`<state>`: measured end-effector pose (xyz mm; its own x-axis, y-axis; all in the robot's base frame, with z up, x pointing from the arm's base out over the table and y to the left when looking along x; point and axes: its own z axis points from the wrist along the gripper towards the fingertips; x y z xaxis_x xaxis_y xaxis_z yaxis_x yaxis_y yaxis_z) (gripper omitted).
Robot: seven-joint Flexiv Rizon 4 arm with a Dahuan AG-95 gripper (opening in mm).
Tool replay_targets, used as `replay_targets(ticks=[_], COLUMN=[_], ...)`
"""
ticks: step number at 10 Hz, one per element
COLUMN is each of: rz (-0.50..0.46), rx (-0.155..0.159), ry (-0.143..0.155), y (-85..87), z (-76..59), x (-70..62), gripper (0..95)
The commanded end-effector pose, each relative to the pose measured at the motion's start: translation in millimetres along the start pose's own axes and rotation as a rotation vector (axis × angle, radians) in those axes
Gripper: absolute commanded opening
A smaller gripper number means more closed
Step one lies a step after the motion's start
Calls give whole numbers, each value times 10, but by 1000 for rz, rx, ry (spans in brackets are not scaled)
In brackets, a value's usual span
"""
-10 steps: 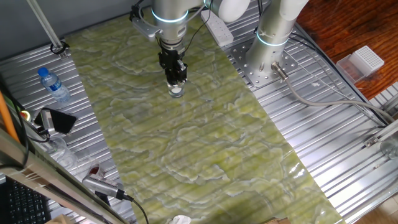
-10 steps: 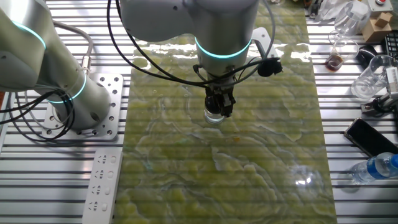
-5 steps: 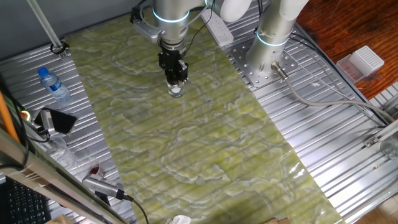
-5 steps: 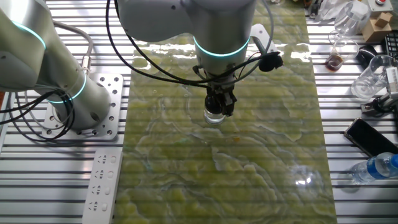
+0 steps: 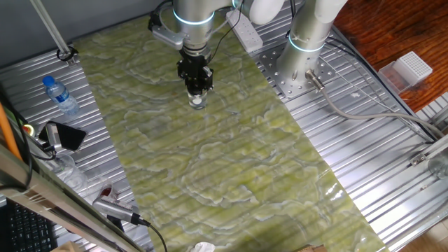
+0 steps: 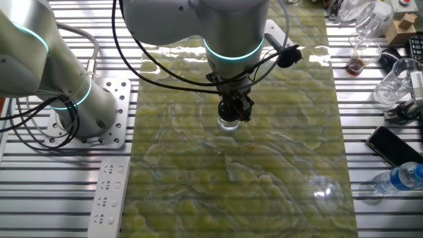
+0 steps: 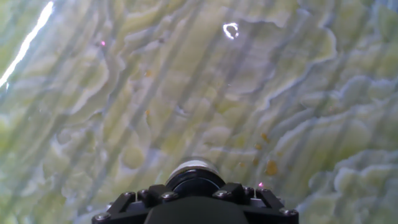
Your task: Unscrew the lid from the jar
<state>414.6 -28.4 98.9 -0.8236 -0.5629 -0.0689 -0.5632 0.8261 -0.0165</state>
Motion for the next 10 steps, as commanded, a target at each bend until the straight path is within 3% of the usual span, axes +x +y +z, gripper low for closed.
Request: replay_targets(ticks=[1, 3, 4, 10], rz=[-100, -181, -224, -397], rx=[1, 4, 2, 0], ry=[-5, -14, -14, -19], y=[-2, -2, -2, -6], z=[-1, -1, -3, -22], x=[-7, -7, -7, -8], gripper=[0, 0, 190, 190])
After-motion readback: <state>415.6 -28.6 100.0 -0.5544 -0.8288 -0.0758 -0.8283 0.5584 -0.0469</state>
